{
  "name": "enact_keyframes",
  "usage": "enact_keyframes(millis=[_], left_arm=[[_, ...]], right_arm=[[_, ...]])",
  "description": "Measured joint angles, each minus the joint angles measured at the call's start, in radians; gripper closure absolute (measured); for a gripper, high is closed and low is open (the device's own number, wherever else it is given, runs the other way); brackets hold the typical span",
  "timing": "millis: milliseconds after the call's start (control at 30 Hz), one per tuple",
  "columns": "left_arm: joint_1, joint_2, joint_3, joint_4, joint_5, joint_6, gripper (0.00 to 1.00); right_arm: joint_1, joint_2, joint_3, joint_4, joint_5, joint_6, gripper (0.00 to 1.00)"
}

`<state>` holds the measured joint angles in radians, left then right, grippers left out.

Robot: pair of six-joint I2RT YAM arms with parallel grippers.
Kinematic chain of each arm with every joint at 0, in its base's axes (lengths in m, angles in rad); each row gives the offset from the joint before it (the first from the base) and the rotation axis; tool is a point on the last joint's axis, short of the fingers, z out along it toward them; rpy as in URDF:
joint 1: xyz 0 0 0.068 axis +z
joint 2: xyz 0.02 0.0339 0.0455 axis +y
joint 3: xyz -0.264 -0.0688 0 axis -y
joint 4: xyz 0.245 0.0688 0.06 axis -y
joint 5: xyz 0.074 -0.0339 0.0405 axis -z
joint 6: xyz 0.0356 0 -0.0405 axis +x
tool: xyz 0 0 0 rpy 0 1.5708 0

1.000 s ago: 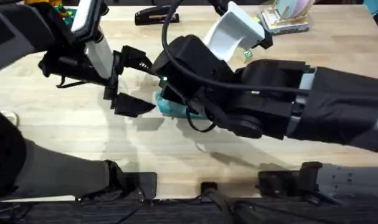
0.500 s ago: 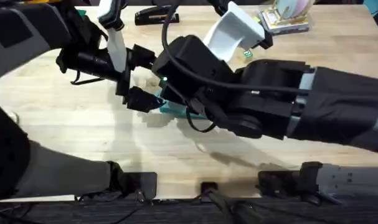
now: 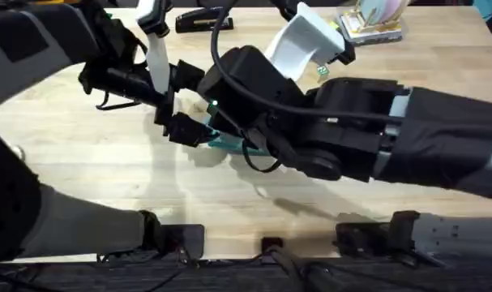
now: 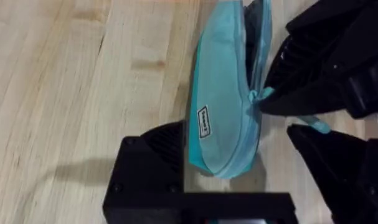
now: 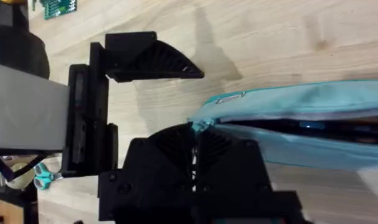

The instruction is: Unzip the bag, pick up the pens from the table one at a time and place them inside, then zip the bag closed.

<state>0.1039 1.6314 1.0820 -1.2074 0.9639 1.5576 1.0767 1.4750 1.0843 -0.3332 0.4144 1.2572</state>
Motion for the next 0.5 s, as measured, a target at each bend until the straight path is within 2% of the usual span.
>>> enact_keyframes(millis=[200, 400, 433, 500], left_arm=[[-0.026, 0.0, 0.0, 0.015, -0.019, -0.003, 0.007], [-0.027, 0.0, 0.0, 0.015, -0.041, -0.006, 0.014], [-0.027, 0.0, 0.0, 0.015, -0.044, -0.009, 0.064], [-0.027, 0.0, 0.0, 0.015, -0.046, -0.013, 0.323]], right_arm=[[0.0, 0.0, 0.0, 0.0, 0.0, 0.0, 0.97], [0.0, 0.0, 0.0, 0.0, 0.0, 0.0, 0.971], [0.0, 0.0, 0.0, 0.0, 0.0, 0.0, 0.971], [0.0, 0.0, 0.0, 0.0, 0.0, 0.0, 0.971]])
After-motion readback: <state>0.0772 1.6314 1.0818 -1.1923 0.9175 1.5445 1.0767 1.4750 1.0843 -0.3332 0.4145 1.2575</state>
